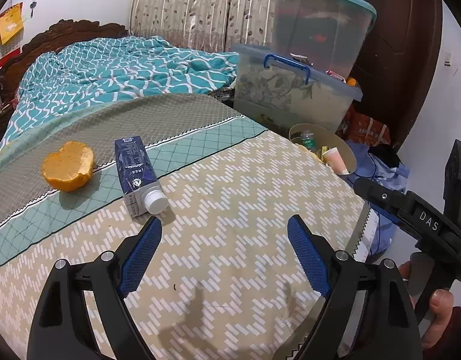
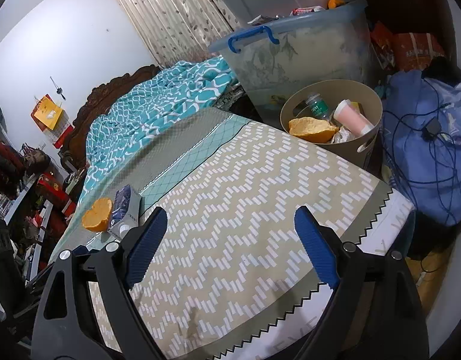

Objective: Collect trash
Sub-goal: 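Move both tools toward the orange peel and blue milk carton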

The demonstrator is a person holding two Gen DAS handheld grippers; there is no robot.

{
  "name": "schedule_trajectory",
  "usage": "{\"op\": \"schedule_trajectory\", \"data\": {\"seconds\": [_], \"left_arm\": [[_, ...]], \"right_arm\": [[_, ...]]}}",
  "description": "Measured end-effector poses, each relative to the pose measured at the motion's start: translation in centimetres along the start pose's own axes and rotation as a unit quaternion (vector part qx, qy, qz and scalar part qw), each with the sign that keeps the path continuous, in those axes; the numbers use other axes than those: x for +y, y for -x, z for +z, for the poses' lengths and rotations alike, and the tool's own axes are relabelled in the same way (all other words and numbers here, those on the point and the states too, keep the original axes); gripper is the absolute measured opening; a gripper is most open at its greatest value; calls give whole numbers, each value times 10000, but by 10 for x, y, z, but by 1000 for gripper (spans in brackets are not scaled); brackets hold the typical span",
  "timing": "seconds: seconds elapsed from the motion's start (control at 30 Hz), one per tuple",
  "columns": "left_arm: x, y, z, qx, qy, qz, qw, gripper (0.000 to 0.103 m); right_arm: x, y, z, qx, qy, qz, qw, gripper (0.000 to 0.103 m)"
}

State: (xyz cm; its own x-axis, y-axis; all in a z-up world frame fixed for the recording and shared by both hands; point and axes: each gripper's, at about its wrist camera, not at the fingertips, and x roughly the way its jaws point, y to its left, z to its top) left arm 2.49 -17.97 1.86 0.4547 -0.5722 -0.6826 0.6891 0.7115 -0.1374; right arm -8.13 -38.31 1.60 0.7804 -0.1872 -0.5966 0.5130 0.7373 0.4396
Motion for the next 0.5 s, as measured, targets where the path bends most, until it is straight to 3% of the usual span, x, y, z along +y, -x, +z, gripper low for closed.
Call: {"op": "schedule_trajectory", "data": {"seconds": [0.2, 0.5], "left_arm": [[4, 1, -1, 44, 96, -185, 9998, 82], [12, -2, -3, 89, 196, -180, 9996, 82]], "right_arm": [[3, 0, -1, -4, 14, -22, 10000, 87], [10, -7, -5, 159, 73, -24, 9998, 87]]}}
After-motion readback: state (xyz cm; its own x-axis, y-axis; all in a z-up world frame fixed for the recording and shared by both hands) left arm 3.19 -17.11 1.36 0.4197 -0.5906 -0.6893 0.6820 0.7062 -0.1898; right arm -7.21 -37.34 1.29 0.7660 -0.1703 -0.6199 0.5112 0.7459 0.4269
